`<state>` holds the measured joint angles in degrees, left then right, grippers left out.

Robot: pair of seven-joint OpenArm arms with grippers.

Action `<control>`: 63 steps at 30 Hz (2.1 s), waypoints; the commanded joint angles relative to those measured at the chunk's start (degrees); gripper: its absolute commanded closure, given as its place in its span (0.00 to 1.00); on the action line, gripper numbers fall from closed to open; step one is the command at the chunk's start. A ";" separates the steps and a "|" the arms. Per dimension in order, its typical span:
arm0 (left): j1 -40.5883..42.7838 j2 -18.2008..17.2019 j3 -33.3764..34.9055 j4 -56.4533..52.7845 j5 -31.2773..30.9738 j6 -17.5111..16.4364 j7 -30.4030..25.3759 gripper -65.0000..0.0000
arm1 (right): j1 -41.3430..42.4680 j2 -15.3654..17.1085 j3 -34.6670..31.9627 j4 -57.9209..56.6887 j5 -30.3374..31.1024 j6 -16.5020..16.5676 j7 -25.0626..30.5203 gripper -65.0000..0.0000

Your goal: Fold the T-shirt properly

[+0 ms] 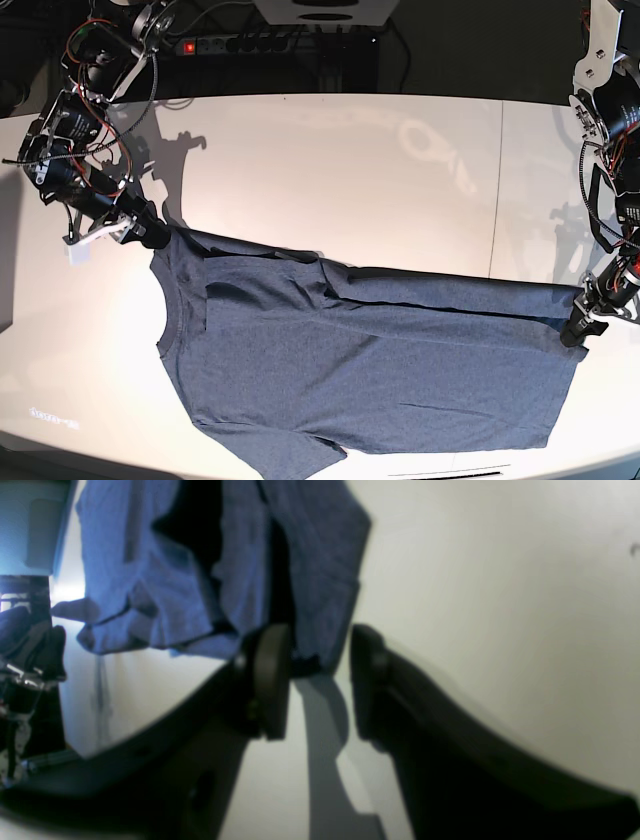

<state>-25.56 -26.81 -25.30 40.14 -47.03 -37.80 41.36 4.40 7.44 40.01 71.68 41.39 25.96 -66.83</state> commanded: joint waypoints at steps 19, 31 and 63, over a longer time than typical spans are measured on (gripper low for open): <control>-1.33 -0.04 -0.09 0.90 0.24 -2.20 -9.84 0.62 | -5.22 0.28 -0.07 -0.26 -7.54 2.34 -3.45 0.66; -2.08 1.03 -0.11 0.90 5.66 -2.20 -6.45 0.62 | -5.20 0.28 -0.07 -0.26 -7.39 2.34 -2.58 0.66; -9.03 -1.49 -0.22 0.90 -2.32 -2.20 28.06 0.62 | -5.22 0.28 -0.07 -0.26 -7.52 2.34 -2.64 0.66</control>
<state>-32.73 -27.11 -25.45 40.05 -48.45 -37.82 70.74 0.45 7.49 40.01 72.01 42.44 26.65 -65.34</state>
